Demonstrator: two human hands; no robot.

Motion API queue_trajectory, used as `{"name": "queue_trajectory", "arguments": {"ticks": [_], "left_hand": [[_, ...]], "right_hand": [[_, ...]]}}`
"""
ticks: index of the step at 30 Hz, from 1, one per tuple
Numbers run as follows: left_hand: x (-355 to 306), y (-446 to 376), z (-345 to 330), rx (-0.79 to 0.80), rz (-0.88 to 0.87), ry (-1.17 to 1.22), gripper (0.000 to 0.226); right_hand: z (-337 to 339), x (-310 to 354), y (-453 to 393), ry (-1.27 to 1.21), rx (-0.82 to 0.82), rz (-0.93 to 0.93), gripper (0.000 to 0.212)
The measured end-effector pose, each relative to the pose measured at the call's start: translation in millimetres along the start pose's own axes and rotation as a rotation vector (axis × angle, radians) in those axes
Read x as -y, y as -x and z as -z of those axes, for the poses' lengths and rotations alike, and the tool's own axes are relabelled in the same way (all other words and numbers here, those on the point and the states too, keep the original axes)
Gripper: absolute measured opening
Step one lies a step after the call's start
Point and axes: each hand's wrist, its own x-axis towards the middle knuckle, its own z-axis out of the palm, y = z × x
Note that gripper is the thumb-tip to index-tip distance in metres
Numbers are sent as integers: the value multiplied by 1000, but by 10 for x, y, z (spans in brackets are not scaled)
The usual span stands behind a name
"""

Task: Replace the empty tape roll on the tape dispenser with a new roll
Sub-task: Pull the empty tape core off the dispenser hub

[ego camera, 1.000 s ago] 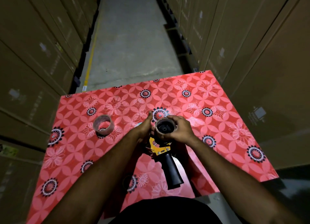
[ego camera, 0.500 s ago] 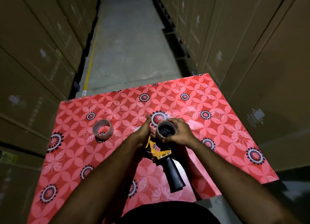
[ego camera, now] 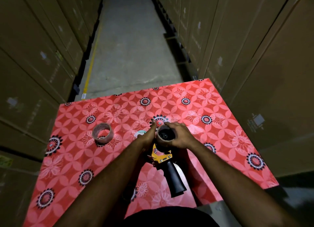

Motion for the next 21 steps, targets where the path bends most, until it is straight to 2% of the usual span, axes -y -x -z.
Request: {"name": "queue_trajectory", "arguments": {"ticks": [2,4,6,8,10,12,13,14,17,21], "left_hand": [[89,-199,56,9,-22,9,142],[33,-92,40,-69,-32,24,127],[-44,82,-6,-86,-21,17,111],[-35,98,2,-37,-12,1,111],[-34,110,7,-25,3,-10,129],[31,-81,60,6,-5,18,157],[53,-142,75,11,2,7,163],[51,-158,66,14,-1,14,159],[3,-99,71,-23,-30,55,120],[14,-78,91,45,-17,45,109]], "right_hand": [[-11,-3,-9,45,34,-9,116],[-59,29,23,13,-5,-76,125],[-122,40,55,-31,-101,-149,116],[-155,30,56,-53,-154,-149,102],[-125,32,56,-71,-118,-107,102],[-92,8,49,-76,-78,-68,115],[-88,-7,45,-72,-56,-54,120],[-90,-12,45,-64,-33,-51,122],[-148,39,55,-76,-49,-100,117],[-265,108,38,-120,-210,-233,103]]}}
